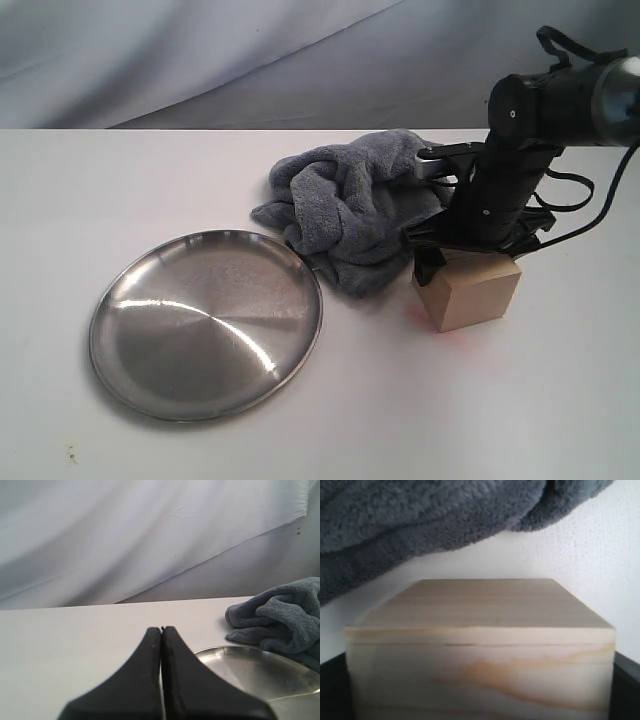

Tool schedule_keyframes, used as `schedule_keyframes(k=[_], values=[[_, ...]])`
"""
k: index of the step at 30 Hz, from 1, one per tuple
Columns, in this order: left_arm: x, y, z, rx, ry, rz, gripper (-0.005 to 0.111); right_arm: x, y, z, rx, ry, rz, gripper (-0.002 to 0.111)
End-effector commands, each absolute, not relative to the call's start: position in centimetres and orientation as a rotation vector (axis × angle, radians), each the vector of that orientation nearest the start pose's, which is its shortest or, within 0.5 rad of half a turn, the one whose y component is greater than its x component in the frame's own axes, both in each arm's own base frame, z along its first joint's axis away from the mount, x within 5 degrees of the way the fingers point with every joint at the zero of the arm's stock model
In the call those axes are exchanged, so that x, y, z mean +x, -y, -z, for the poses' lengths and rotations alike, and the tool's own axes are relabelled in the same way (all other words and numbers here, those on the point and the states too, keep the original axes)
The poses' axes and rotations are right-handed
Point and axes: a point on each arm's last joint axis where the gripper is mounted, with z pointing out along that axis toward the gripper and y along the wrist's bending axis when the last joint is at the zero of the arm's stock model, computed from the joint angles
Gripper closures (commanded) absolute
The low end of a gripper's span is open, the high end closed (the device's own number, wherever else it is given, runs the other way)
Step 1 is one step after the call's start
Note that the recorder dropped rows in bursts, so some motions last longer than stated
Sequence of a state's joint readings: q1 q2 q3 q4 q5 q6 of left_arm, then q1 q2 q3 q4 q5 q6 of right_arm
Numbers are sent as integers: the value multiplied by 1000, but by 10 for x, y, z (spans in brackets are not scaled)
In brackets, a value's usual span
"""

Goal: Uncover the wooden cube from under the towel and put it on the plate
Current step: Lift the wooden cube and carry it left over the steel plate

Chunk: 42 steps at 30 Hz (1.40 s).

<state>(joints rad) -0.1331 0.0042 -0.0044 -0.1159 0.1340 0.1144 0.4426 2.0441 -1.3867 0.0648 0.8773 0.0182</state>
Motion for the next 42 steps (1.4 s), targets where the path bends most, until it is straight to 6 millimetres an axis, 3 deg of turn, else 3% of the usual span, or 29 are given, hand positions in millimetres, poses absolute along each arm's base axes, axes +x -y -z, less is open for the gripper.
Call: schedule_keyframes(k=[1,2,4,5,11,26,34,42], values=[[56,9,-201,119,-1611,123,107,355,-172,-150,-576,-2996,-119,65],[56,9,-201,119,-1611,123,107,354,-172,-150,-578,-3004,-117,82],[56,9,-201,119,-1611,123,107,353,-171,-150,-581,-3014,-114,105],[56,9,-201,119,-1611,123,107,353,-171,-153,-580,-3010,-115,108],[56,9,-201,119,-1611,123,107,349,-170,-163,-586,-3010,-117,108],[56,9,-201,119,-1611,123,107,326,-161,-228,-580,-2977,-137,108],[56,9,-201,119,-1611,123,107,305,-165,-263,-603,-2919,-152,108],[56,9,-201,119,-1611,123,107,292,-179,-276,-609,-2877,-203,108]])
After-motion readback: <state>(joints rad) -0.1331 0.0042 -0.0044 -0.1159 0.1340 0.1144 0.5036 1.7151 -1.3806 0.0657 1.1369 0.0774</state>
